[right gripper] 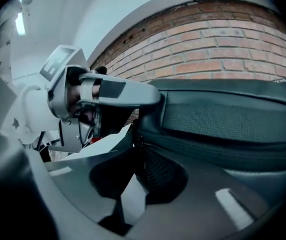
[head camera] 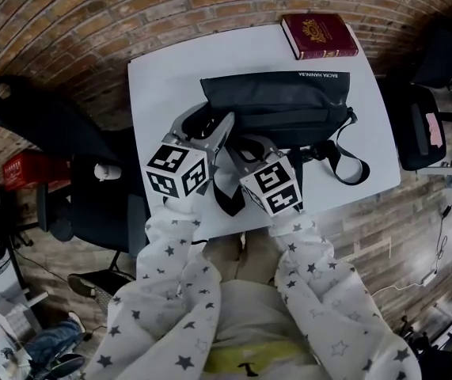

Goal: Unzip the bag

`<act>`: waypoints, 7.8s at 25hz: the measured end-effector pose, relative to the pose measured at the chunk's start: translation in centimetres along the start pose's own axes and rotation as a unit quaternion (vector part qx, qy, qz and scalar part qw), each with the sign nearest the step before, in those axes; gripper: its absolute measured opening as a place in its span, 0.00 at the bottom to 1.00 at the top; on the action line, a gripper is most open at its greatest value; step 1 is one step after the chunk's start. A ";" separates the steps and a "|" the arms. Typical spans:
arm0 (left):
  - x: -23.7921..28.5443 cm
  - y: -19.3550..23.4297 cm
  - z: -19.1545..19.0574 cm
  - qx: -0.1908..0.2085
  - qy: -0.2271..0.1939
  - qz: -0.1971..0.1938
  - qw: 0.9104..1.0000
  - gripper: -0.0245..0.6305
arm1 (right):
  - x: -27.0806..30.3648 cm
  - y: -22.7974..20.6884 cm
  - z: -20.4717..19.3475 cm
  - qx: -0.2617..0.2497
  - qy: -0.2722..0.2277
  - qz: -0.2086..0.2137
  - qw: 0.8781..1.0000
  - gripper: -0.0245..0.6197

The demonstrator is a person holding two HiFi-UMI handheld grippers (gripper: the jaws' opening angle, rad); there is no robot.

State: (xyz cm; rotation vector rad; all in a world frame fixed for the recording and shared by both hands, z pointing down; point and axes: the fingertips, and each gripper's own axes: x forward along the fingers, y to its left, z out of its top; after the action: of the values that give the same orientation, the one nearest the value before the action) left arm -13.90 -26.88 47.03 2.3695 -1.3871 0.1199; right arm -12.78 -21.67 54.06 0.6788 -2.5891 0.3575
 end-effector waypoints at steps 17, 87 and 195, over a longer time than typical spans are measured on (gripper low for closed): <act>0.1 -1.0 -0.5 0.006 -0.003 -0.021 1.000 0.29 | -2.0 0.1 -0.1 -0.026 -0.004 -0.037 0.999 0.08; -0.3 0.0 -0.7 0.031 -0.022 0.076 0.996 0.25 | -10.2 -9.3 -2.3 -0.059 0.070 -0.151 0.984 0.06; -4.9 -7.3 4.3 0.054 -0.092 0.130 0.986 0.04 | -23.1 -14.6 8.8 0.043 -0.225 -0.093 0.969 0.05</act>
State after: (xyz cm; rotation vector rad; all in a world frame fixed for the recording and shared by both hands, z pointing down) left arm -10.62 -21.33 39.64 2.3213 -1.8192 0.0478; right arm 9.79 -27.82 37.43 1.1373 -2.9088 0.2817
